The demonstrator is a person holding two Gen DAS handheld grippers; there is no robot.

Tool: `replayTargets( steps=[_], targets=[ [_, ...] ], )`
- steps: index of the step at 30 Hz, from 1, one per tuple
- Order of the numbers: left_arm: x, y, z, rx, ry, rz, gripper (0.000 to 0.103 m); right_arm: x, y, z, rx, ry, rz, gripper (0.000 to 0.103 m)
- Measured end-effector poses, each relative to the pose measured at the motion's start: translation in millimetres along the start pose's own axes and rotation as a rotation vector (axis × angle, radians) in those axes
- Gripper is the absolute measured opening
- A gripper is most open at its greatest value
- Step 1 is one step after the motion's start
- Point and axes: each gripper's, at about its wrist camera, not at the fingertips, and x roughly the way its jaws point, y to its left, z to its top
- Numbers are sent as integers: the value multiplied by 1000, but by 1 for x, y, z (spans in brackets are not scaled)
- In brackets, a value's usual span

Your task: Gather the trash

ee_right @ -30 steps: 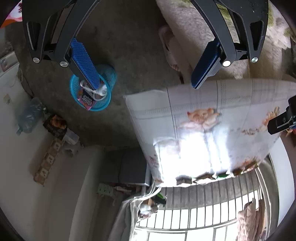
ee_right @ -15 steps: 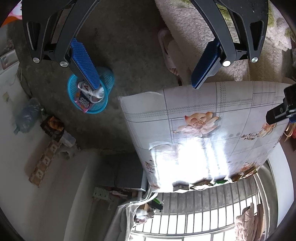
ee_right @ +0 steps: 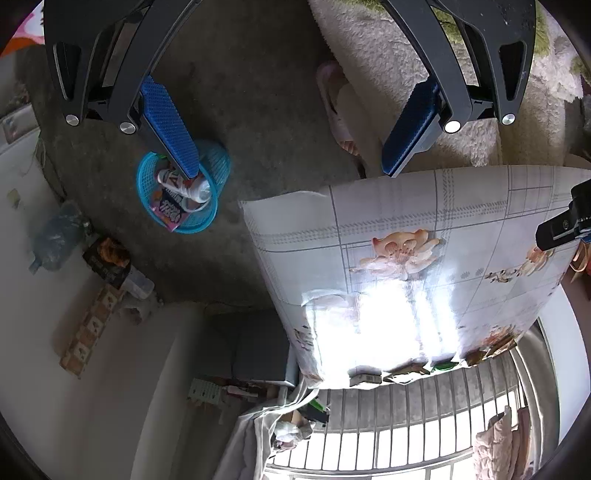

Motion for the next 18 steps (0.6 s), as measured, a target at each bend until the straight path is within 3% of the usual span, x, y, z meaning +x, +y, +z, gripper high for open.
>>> replayTargets(
  steps=[18],
  targets=[
    [0, -6, -2, 23, 14, -6, 97, -1, -1, 1, 3, -1, -4, 95]
  ],
)
